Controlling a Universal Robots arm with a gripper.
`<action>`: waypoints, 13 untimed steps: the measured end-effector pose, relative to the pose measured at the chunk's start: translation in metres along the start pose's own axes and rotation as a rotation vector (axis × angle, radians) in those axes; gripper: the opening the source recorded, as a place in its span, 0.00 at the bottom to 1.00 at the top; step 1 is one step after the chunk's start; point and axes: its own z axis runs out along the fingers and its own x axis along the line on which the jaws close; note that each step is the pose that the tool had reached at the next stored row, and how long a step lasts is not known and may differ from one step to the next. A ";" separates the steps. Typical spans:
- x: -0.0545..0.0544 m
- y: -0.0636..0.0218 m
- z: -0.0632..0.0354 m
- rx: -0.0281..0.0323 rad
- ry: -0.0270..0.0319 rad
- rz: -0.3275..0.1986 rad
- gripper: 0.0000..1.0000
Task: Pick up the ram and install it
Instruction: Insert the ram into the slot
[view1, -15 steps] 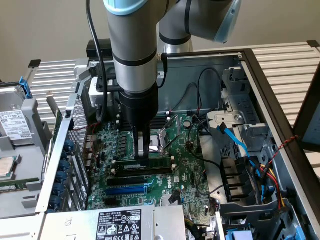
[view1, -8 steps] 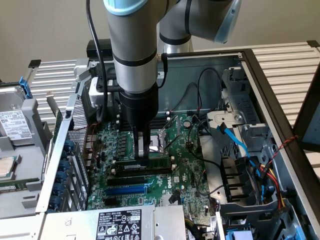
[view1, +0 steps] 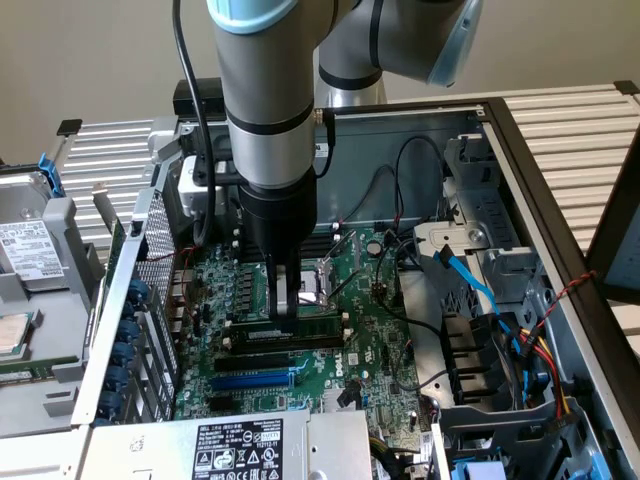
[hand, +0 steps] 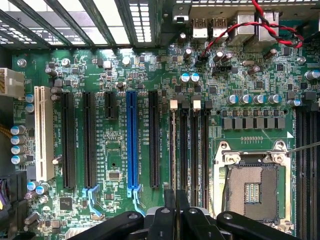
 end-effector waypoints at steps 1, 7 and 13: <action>0.000 0.0000 0.0000 0.0000 0.0000 0.000 0.13; 0.000 0.0000 0.0000 0.0000 0.0000 0.000 0.13; 0.000 0.0000 0.0000 0.0000 0.0000 0.000 0.21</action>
